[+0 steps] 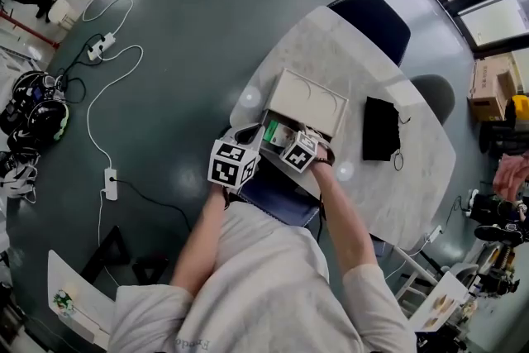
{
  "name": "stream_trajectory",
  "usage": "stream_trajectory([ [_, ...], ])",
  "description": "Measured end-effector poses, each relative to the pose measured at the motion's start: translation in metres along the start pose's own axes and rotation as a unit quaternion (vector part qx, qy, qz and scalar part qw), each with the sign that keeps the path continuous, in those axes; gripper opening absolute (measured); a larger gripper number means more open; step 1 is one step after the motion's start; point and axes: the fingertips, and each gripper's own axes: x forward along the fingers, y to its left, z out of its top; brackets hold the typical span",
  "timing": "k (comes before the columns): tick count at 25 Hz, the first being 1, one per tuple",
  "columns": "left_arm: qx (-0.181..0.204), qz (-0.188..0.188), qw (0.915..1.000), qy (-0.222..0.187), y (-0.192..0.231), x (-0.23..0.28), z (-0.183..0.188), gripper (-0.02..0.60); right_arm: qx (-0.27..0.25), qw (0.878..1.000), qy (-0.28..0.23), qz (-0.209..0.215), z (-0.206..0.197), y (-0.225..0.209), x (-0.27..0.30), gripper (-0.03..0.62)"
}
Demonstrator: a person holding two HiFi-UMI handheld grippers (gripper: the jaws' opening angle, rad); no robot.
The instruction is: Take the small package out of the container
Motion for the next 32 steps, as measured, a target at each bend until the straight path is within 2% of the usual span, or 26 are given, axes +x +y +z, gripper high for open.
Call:
stream_trajectory([
  [12,-0.007,0.01,0.9999,-0.007,0.009,-0.014,-0.005,0.052,0.011,1.0,-0.017,-0.021,0.003,-0.001,-0.008,0.33],
  [18,0.004,0.007,1.0,-0.001,0.003,-0.017,-0.01,0.052,0.007,0.997,-0.049,-0.053,0.01,-0.006,-0.023,0.33],
  [32,0.021,0.009,0.9997,0.002,-0.004,-0.025,-0.015,0.052,0.013,0.995,-0.061,-0.08,0.012,-0.005,-0.034,0.33],
])
